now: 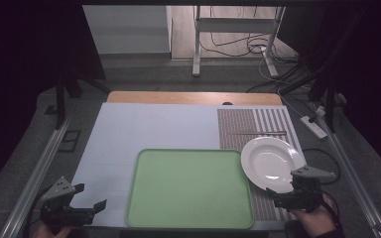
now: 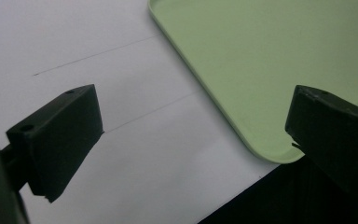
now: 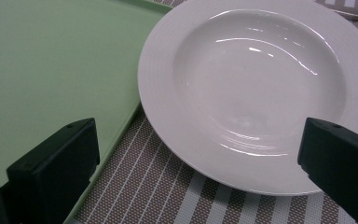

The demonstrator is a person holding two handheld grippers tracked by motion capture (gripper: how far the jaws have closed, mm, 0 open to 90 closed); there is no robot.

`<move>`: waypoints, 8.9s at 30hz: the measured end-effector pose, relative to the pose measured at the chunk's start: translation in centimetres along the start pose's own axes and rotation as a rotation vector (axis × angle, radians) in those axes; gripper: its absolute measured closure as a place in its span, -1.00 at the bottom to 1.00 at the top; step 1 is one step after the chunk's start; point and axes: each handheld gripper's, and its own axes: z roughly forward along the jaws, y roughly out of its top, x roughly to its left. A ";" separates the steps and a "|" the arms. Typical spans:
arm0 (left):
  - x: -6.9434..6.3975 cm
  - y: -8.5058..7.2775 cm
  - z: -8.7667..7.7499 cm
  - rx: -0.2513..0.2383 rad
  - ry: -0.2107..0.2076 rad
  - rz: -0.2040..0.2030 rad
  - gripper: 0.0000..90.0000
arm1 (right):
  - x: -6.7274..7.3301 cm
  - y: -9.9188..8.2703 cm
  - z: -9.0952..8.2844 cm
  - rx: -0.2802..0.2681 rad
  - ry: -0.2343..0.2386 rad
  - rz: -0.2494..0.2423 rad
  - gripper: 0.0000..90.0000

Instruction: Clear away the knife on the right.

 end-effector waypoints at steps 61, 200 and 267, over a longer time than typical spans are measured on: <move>0.0 0.0 0.1 0.013 0.020 -0.020 -0.93 | -0.6 3.2 2.6 0.011 0.048 -0.050 -1.00; 0.3 0.1 0.2 0.018 0.014 -0.036 -0.95 | -15.3 13.4 19.4 0.239 -0.161 0.082 1.00; 0.2 0.1 0.2 0.020 0.013 -0.027 -0.95 | -13.2 13.8 19.8 0.335 -0.017 -0.008 0.57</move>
